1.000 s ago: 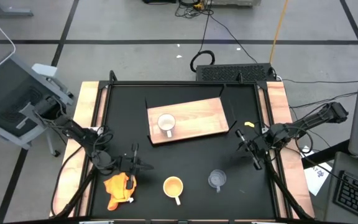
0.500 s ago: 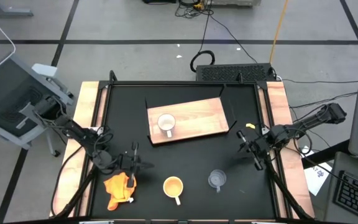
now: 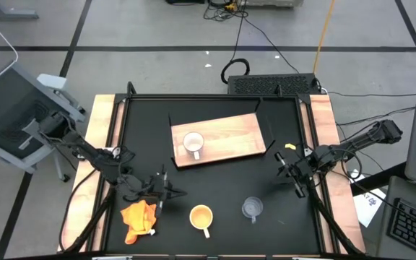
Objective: Stack small to large cups/mugs on shelf
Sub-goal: Put the yellow mug on the shelf
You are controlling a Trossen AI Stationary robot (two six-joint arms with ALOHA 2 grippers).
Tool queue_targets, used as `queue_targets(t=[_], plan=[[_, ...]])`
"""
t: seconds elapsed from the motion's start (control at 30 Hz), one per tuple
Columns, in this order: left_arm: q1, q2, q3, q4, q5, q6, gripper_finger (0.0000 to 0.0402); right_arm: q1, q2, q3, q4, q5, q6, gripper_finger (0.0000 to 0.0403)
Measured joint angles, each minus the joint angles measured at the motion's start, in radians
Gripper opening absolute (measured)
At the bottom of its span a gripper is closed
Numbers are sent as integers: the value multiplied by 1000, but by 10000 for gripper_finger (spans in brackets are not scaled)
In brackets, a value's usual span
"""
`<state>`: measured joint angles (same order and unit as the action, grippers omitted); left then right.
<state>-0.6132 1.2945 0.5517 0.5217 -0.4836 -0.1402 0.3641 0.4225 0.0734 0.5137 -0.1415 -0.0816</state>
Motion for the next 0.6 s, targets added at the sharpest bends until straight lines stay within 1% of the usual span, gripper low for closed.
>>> queue_targets(t=[0.13, 0.27, 0.4, 0.6], plan=[[4, 0, 130, -281, 17, -63, 0, 0, 0, 0, -20, 0, -1, 0], [7, 0, 224, -461, 45, -129, 0, 0, 0, 0, -32, 0, 6, 0], [27, 1, 278, -525, 111, -197, 0, 0, 0, 0, -33, 0, 9, 0], [69, 44, 355, -602, 191, -219, 0, 0, 0, 0, -33, 0, 8, 0]])
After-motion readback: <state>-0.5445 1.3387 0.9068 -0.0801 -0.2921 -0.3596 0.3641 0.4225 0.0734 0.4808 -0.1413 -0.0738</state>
